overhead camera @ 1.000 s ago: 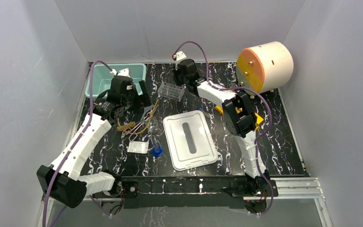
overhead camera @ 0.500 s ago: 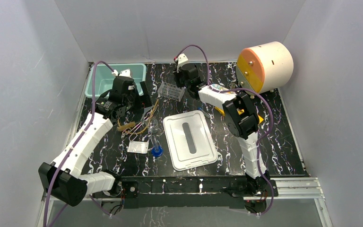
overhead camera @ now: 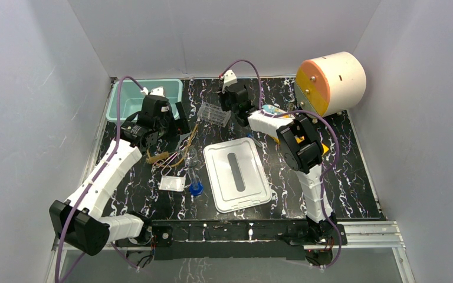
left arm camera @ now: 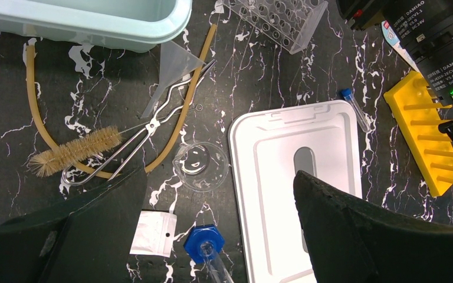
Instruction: Organize the chemistry lab equipment
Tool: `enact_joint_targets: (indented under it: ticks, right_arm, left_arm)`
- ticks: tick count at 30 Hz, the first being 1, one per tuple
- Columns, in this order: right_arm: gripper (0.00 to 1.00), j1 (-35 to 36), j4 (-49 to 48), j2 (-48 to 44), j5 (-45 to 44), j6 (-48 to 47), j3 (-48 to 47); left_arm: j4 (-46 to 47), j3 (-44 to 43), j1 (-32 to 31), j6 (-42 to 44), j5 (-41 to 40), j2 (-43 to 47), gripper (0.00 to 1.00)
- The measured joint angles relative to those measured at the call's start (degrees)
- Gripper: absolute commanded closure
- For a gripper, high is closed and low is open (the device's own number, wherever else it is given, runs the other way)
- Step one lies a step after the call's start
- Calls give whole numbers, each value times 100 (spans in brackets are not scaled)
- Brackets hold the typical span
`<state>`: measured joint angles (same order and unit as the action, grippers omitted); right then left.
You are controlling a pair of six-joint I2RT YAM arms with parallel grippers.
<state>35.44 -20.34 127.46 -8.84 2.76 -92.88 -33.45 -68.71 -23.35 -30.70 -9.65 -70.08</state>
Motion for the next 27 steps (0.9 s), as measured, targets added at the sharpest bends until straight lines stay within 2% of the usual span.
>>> enact_joint_targets:
  ticks: [14,27]
  right_arm:
    - [80,0,-83,48,55,26,9]
    - [74,2,-162,354,131,17,-157]
  left_arm:
    - [2,74,0,9,-17,-22,5]
    - [-2,72,0,52,-46,-129,5]
